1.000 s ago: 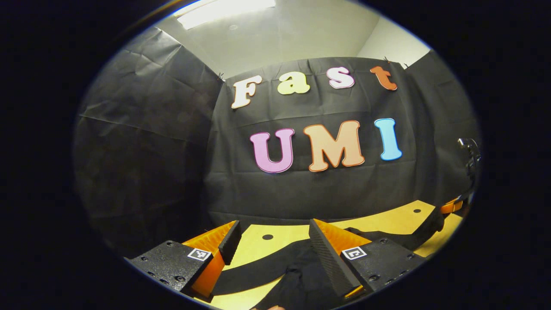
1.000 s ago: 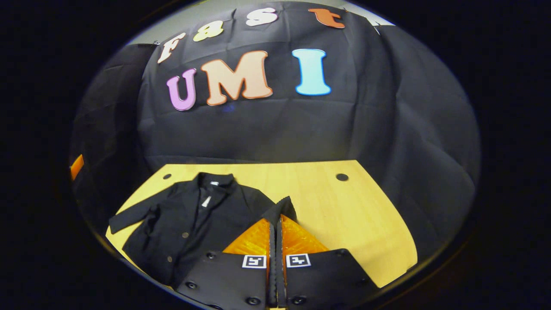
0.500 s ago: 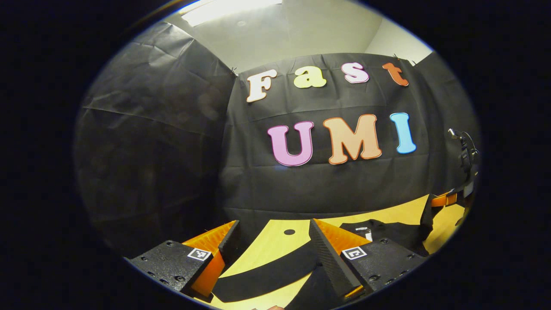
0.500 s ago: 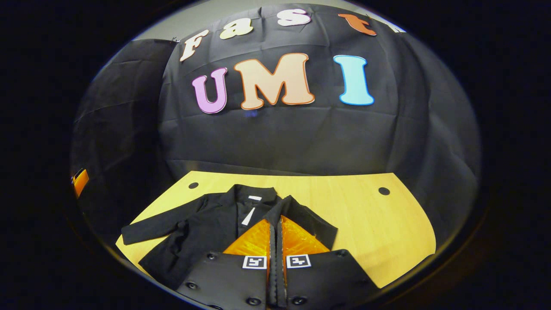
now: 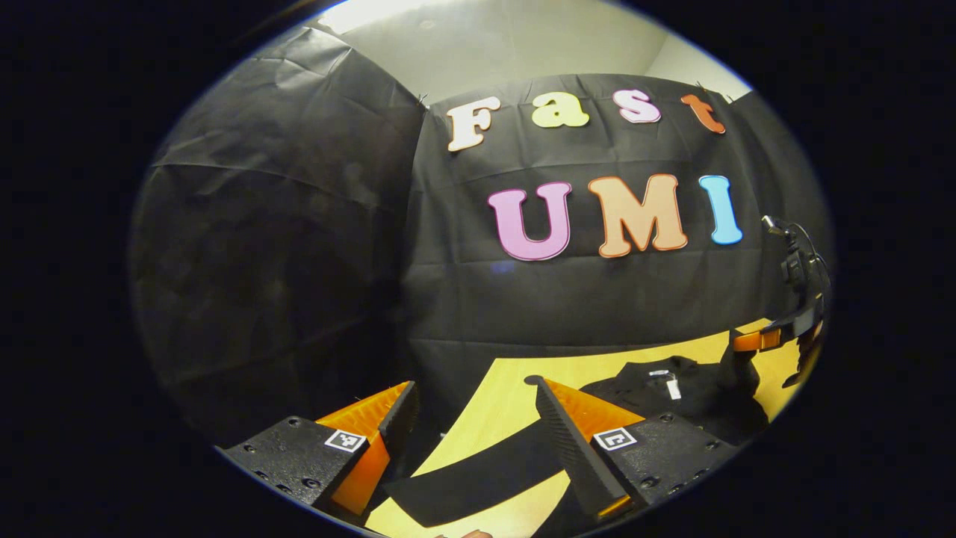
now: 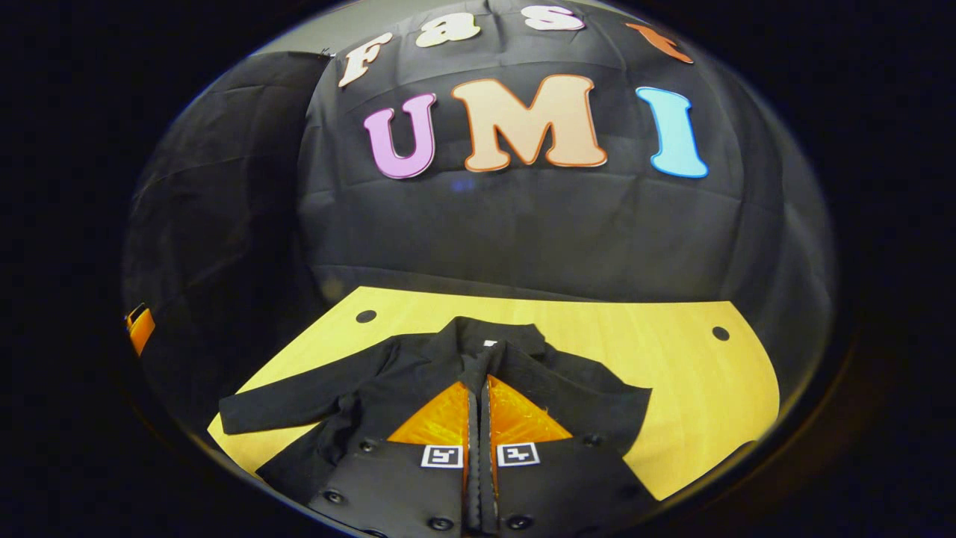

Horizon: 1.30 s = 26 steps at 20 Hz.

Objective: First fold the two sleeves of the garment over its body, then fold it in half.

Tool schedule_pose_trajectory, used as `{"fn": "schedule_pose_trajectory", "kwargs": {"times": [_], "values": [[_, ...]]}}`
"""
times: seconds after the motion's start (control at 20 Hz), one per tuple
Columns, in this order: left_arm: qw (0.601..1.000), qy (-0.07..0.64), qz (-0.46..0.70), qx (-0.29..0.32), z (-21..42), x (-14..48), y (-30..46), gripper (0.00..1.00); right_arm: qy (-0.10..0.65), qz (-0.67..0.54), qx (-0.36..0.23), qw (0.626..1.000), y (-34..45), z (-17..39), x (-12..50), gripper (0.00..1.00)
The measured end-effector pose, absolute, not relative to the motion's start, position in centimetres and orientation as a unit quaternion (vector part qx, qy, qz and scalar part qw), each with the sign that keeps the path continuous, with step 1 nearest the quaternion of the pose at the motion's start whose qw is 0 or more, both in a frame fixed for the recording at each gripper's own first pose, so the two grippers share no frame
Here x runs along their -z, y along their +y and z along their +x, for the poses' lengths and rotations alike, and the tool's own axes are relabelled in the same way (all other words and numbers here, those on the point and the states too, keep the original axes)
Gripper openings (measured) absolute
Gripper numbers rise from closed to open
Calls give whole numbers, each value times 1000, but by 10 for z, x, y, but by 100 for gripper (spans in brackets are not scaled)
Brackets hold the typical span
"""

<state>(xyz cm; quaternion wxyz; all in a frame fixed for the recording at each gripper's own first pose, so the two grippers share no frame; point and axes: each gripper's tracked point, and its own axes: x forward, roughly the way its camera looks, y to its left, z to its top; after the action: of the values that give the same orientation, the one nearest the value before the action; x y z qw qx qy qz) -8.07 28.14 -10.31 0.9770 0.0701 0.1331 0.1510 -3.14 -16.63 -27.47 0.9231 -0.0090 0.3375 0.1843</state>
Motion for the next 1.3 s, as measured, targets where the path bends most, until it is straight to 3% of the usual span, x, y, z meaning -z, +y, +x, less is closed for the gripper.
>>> {"fn": "schedule_pose_trajectory", "kwargs": {"times": [0.85, 1.0, 1.15, 1.3], "values": [[950, 241, 26, -199, -123, 174, 336, 97, 425, -32, -235, 874, -167, -49, 275, 2], [947, 250, 15, -202, -129, 183, 337, 97, 377, -7, -233, 896, -162, -39, 247, 95], [944, 265, 6, -196, -127, 198, 336, 97, 352, 3, -228, 908, -169, -34, 224, 98], [937, 297, 11, -182, -127, 227, 337, 97, 337, -7, -216, 916, -191, -37, 207, 94]]}}
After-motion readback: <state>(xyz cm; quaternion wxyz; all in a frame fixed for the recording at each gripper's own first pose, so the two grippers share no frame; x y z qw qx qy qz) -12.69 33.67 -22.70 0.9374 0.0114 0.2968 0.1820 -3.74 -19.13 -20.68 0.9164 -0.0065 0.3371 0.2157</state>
